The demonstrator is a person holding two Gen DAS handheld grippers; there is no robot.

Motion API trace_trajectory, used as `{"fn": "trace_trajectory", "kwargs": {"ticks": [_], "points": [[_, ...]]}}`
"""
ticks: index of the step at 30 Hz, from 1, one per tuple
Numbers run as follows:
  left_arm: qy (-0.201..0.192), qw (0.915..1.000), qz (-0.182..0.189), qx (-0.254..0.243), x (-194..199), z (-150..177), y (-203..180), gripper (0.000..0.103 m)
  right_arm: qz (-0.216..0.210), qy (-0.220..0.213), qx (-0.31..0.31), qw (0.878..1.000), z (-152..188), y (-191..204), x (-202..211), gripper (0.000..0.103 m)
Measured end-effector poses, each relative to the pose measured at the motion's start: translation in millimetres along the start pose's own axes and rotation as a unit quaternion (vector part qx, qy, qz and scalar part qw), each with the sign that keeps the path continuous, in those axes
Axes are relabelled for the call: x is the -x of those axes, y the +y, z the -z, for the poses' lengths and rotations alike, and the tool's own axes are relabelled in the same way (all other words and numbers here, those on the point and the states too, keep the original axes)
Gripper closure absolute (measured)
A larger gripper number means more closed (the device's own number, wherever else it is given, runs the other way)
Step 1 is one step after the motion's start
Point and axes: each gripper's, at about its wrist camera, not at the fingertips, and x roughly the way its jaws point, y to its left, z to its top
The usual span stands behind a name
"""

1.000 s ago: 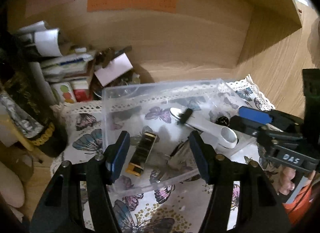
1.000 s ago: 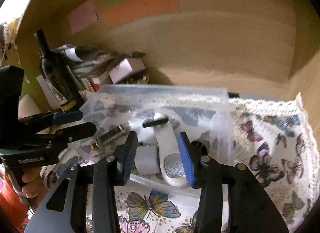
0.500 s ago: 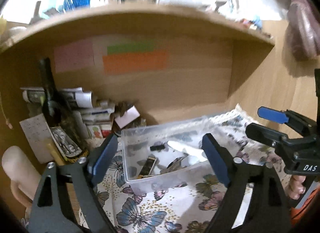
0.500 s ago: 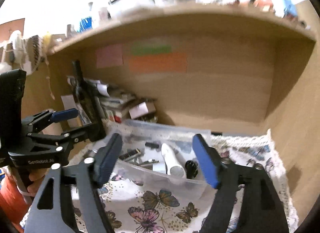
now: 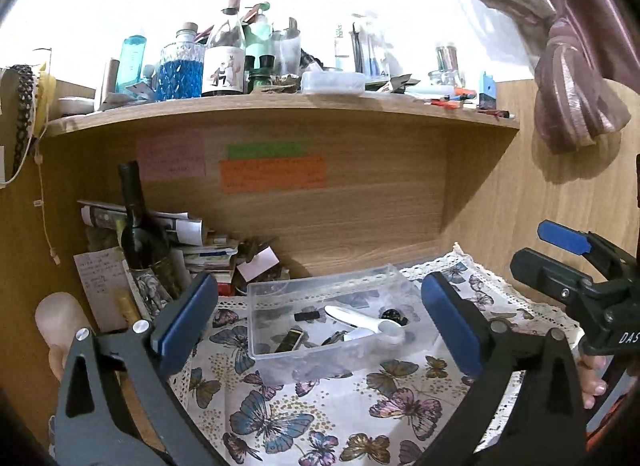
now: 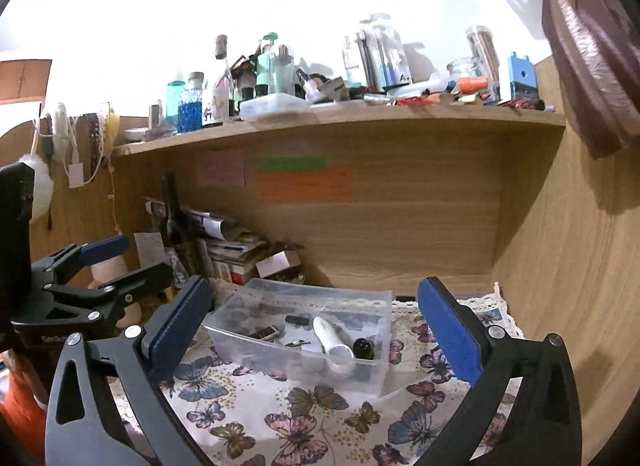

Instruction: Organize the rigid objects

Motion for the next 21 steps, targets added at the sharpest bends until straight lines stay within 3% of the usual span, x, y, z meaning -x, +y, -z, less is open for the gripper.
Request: {"fn": "trace_trajectory", "kwargs": {"ticks": [21], "points": [[-0.009,0.9998,0.006,0.017,13,0,0,0.000,0.000,-0.006,-0.003,1.000,2,4,12,0.000]]}}
